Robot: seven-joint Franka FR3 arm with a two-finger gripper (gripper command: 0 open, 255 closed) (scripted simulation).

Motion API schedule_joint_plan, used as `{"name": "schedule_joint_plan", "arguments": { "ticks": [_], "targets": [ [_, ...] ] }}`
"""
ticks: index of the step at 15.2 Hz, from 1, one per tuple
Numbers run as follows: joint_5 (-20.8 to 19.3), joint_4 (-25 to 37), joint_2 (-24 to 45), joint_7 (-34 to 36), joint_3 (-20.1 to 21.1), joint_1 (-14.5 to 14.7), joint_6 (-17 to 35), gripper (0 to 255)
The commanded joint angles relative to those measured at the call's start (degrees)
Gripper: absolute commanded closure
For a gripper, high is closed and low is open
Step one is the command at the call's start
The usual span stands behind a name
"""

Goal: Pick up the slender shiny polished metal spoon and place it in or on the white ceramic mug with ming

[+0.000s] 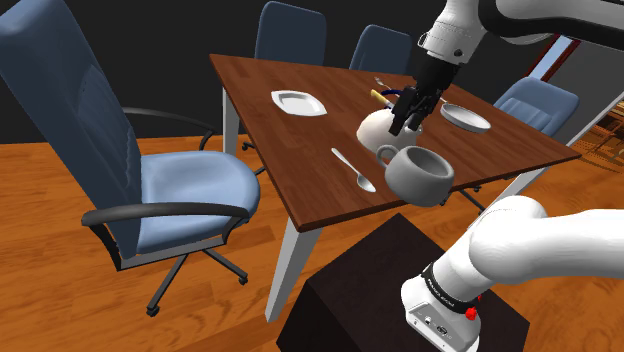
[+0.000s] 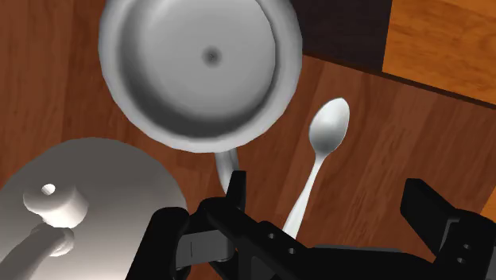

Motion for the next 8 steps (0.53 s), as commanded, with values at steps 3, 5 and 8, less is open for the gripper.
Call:
{"name": "schedule_joint_plan", "arguments": {
  "ticks": [3, 5, 8],
  "targets": [
    [1.3, -0.9, 3.4, 1.8, 0.2, -0.5, 3.4, 0],
    [2.6, -1.5, 7.0, 3.4, 0.4, -0.9, 6.7, 0],
    [4.6, -1.9, 12.8, 5.7, 0.6, -1.5, 11.7, 0]
  ]
}}
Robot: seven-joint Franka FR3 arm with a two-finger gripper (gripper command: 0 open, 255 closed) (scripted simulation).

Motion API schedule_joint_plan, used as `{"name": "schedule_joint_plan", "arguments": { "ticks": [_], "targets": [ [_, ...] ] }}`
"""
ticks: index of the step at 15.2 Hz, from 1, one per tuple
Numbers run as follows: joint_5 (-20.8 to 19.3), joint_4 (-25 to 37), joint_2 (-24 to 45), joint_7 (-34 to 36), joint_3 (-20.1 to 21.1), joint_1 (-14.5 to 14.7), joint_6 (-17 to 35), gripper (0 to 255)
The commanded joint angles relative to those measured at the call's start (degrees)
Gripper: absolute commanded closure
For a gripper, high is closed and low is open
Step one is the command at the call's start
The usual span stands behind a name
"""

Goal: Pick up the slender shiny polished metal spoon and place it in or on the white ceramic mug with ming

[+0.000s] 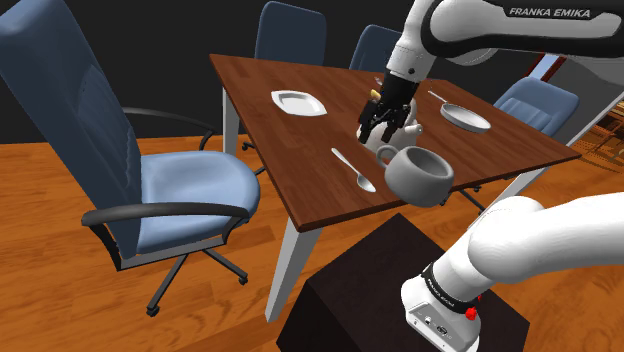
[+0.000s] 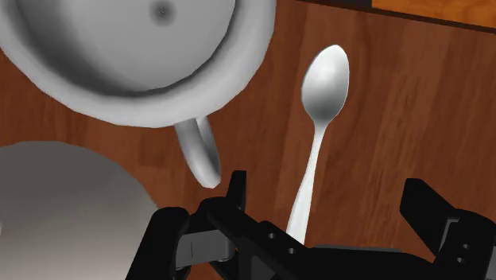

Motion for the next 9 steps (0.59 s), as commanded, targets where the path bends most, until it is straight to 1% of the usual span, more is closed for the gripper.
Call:
{"name": "schedule_joint_plan", "arguments": {
  "ticks": [1, 3, 4, 9],
  "targets": [
    [1.5, -0.6, 3.7, 1.5, 0.2, -0.3, 3.5, 0],
    [2.9, -0.4, 7.9, 2.8, 0.2, -0.5, 6.7, 0],
    [3.1, -0.3, 8.7, 3.0, 0.2, -0.6, 7.2, 0],
    [3.8, -3.6, 9.4, 2.8, 0.7, -0.2, 11.3, 0]
  ]
}}
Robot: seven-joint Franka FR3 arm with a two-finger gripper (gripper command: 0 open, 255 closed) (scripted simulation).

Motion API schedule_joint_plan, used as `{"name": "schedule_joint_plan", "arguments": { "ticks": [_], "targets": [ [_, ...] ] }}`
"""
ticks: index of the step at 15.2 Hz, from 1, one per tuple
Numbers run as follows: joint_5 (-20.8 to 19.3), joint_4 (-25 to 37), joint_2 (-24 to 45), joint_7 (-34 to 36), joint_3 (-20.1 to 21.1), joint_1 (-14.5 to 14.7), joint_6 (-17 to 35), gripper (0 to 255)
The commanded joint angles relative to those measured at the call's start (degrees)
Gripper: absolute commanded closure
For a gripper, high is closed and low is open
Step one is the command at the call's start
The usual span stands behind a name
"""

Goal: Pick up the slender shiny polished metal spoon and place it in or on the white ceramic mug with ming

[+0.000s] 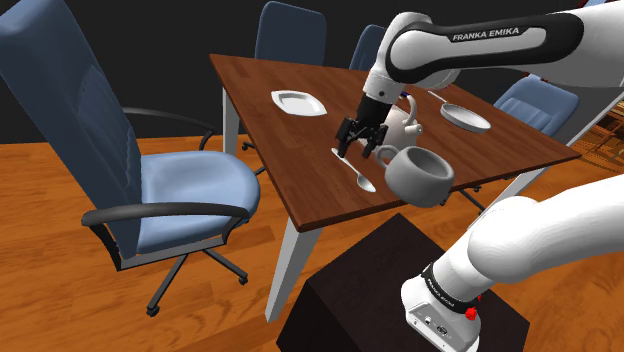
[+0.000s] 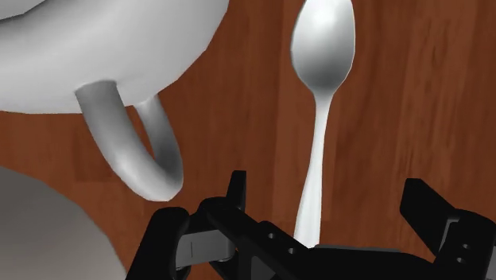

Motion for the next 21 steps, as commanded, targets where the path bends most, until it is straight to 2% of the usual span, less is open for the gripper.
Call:
{"name": "schedule_joint_plan", "arguments": {
  "ticks": [1, 2, 10, 11, 21],
  "targets": [
    [0.3, -1.4, 0.4, -0.1, 0.3, 0.2, 1.9, 0],
    [0.5, -2.4, 0.7, -0.1, 0.4, 0.3, 3.2, 0],
    [0.5, -2.4, 0.7, -0.1, 0.4, 0.3, 3.2, 0],
    [0.6, -2.4, 0.7, 0.0, 0.5, 0.4, 3.1, 255],
    [0.4, -1.9, 0.4, 0.0, 0.3, 0.3, 2.3, 255]
  ]
}}
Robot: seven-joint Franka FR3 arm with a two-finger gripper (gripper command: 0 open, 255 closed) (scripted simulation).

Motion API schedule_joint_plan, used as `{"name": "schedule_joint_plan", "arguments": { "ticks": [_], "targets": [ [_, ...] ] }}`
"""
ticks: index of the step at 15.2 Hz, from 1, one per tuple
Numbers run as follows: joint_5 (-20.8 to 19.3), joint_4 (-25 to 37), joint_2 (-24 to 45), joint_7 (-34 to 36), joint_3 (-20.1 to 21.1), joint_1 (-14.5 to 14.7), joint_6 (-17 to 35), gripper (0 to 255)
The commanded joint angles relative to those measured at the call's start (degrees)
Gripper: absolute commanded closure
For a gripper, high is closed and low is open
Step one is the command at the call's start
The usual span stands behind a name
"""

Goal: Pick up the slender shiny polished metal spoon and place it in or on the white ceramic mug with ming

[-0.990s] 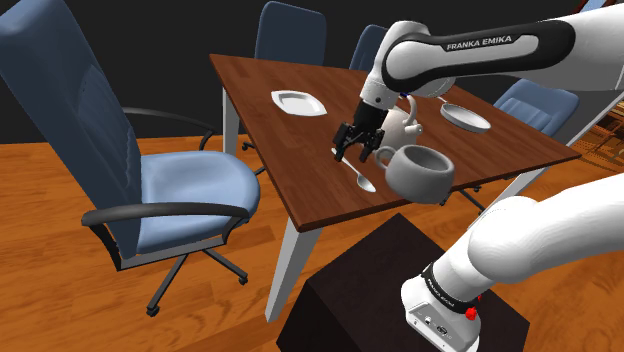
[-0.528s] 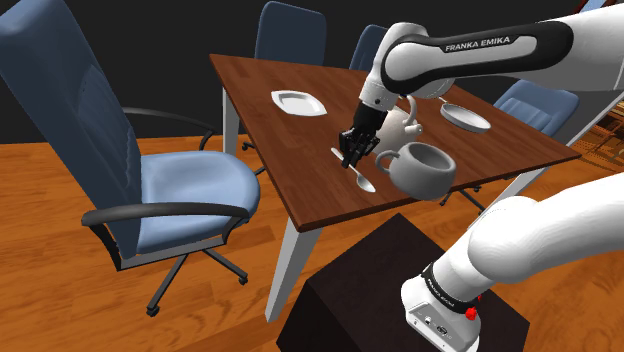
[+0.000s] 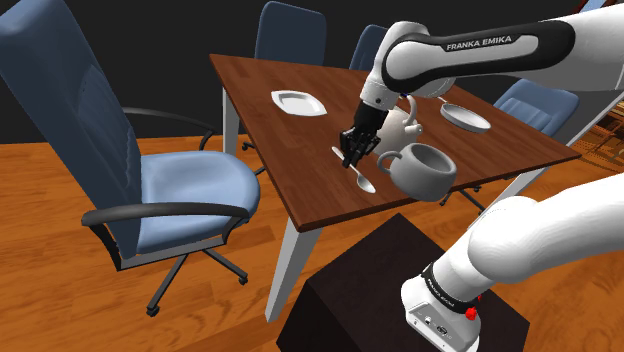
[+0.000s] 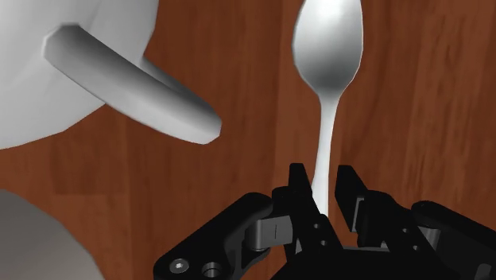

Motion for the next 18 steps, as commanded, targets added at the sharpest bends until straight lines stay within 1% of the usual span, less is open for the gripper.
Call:
{"name": "schedule_joint_plan", "arguments": {
  "ticks": [1, 18],
  "targets": [
    [-0.2, 0.7, -0.4, 0.2, -0.1, -0.1, -1.3, 255],
    [-1.3, 11.6, -3.3, 2.4, -0.7, -0.3, -14.9, 255]
  ]
}}
